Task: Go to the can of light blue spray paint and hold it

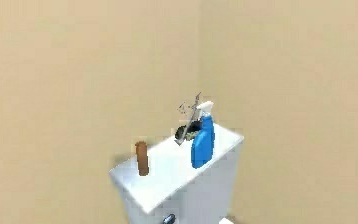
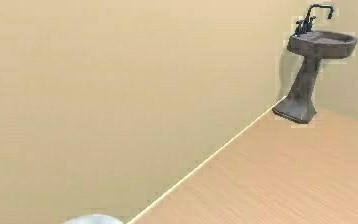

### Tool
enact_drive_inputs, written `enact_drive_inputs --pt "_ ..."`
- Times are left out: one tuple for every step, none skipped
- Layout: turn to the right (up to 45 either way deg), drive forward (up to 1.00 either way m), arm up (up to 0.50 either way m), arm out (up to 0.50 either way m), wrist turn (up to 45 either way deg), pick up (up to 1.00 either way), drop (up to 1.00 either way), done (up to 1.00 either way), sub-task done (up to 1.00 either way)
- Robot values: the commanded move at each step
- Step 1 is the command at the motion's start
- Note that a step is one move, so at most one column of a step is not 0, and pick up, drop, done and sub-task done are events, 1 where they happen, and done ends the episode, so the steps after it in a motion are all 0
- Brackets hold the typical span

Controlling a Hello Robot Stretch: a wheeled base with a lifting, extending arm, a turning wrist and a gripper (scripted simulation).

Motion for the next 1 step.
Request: enact_drive_inputs --pt "-45.0 0.00 0.00 0.00 0.0 0.00 0.00 0.00 0.00"
